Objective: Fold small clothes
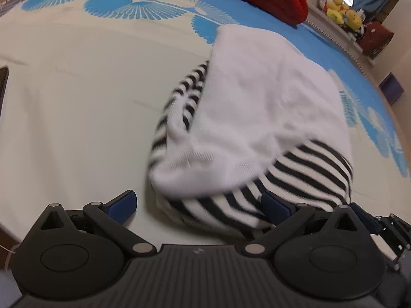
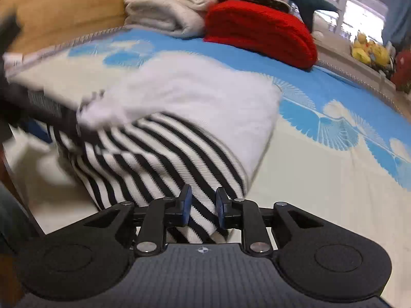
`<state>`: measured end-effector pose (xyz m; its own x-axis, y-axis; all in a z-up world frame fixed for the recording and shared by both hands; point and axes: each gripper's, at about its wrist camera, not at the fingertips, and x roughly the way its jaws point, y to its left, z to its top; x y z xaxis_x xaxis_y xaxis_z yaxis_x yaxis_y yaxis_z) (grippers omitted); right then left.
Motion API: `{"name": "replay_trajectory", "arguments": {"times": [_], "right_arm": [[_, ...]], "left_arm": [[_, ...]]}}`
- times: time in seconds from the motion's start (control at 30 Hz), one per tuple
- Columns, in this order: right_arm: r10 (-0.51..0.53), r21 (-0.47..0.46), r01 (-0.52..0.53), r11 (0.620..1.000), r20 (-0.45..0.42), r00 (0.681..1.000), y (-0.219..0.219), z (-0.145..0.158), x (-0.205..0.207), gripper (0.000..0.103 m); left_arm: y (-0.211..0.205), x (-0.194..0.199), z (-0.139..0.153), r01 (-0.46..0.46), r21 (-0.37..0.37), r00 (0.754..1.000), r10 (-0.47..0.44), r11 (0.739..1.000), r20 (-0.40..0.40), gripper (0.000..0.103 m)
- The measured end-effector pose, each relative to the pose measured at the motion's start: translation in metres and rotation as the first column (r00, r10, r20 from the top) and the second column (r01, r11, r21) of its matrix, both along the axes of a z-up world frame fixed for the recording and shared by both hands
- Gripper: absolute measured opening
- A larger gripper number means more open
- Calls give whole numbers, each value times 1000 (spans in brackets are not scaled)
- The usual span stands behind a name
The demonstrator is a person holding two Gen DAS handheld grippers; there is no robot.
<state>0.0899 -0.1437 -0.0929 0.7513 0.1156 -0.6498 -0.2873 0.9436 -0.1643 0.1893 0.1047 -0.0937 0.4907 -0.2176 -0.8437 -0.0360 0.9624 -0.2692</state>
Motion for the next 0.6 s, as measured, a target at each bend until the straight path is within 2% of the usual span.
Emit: {"name": "replay_trajectory", "arguments": {"times": [0.03, 0.07, 0.13, 0.17, 0.2, 0.23, 0.3, 0.37, 0.4, 0.43, 0.47, 0.6], "right_arm": [[32, -40, -31, 999, 15, 999, 4, -2, -3, 10], [87, -44, -87, 995, -18, 996, 6, 1, -8, 8], [180, 35, -177, 984, -111, 977, 0, 10, -9, 12], [195, 55, -190, 980, -121, 973, -7, 15, -12, 15], [186, 46, -182, 982, -104, 977, -14, 20, -15, 26], [161, 26, -159, 987, -78, 984, -24, 25, -16, 43], [105, 23, -104, 994, -47, 993, -43, 33, -11, 59], [52, 52, -49, 997, -56, 997, -65, 40, 1, 63], [27, 78, -22, 997, -66, 997, -77, 41, 9, 68], [2, 127, 8, 992, -83, 997, -91, 42, 19, 75], [-16, 189, 35, 981, -101, 995, -107, 40, 27, 77], [-93, 415, 165, 895, -187, 978, -164, 37, 69, 84]], "left_arm": [[0, -6, -1, 2, -21, 1000, -2, 1000, 1, 103], [-2, -13, 0, 5, -38, 1000, -4, 999, 6, 103], [-5, -21, 3, 2, -52, 1000, -1, 999, 19, 103], [-6, -23, 6, -3, -59, 1000, 5, 998, 26, 103], [-8, -25, 7, -11, -64, 999, 13, 998, 30, 103], [-11, -25, 8, -25, -69, 999, 27, 997, 31, 103], [-12, -23, 6, -61, -83, 998, 63, 995, 18, 103], [-10, -19, 3, -111, -144, 994, 110, 983, -15, 103], [-7, -16, 2, -136, -182, 991, 132, 974, -33, 103], [-5, -16, 1, -161, -216, 987, 155, 963, -49, 103], [-5, -15, 2, -184, -236, 983, 175, 954, -60, 103], [-13, -10, 5, -230, -254, 973, 219, 939, -74, 103]]}}
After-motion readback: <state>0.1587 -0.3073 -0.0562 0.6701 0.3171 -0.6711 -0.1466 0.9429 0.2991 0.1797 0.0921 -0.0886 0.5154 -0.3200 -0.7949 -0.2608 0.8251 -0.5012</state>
